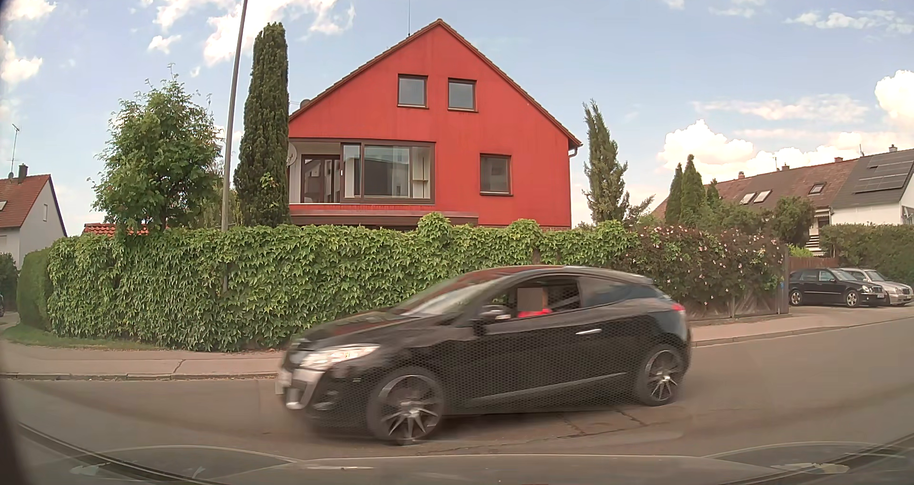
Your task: Follow the waypoints while adhering to traffic rules and regulations
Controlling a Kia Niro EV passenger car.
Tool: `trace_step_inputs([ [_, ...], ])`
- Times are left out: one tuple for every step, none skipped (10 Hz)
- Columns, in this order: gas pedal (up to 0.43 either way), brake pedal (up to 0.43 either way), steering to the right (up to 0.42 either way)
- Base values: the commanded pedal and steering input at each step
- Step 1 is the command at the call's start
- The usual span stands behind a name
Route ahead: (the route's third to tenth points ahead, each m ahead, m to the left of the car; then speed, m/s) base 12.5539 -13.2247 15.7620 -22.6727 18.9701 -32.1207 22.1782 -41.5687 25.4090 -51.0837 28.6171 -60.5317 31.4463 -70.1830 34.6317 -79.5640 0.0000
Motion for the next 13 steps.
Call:
trace_step_inputs([
  [0.000,0.598,0.113],
  [0.000,0.598,0.112],
  [0.000,0.598,0.112],
  [0.000,0.598,0.112],
  [0.000,0.598,0.112],
  [0.000,0.598,0.112],
  [0.000,0.604,0.112],
  [0.000,0.598,0.112],
  [0.000,0.598,0.112],
  [0.000,0.604,0.112],
  [0.000,0.616,0.112],
  [0.000,0.622,0.112],
  [0.000,0.628,0.112],
])
